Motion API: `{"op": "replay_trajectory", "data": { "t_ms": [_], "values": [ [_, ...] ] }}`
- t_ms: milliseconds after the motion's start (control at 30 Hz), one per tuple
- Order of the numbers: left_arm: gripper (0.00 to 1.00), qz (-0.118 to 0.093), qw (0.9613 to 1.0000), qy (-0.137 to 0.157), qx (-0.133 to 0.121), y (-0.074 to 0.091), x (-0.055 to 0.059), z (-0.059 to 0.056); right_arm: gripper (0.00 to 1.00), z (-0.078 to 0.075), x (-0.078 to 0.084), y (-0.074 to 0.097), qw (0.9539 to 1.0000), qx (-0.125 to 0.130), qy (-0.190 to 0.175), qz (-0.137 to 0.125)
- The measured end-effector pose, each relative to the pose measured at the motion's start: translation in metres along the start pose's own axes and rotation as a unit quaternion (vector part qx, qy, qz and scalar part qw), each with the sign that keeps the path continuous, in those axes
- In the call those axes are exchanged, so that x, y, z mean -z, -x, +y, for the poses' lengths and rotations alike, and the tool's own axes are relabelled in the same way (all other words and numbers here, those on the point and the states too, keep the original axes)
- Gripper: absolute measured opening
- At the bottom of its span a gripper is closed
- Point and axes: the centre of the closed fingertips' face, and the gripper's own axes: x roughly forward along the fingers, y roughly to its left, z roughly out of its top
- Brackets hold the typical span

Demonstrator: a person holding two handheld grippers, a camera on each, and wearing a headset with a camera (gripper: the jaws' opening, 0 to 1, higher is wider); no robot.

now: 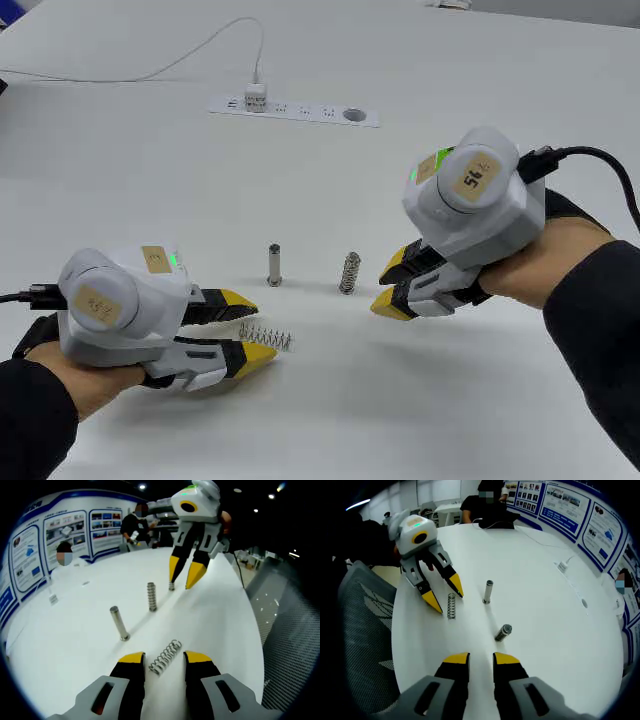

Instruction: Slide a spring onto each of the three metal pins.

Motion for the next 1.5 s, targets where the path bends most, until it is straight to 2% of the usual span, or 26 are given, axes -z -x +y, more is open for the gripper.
{"op": "replay_trajectory", "data": {
  "t_ms": [800,1500],
  "values": [
    [0.22,0.016,0.9999,0.004,-0.003,0.004,0.012,-0.001,0.19,0.004,-0.004,0.001,1.0000,-0.002,0.001,-0.008],
    [0.13,0.023,0.9997,-0.008,-0.007,0.009,0.014,-0.004,0.19,0.006,-0.006,0.003,0.9999,-0.004,0.000,-0.010]
  ]
}}
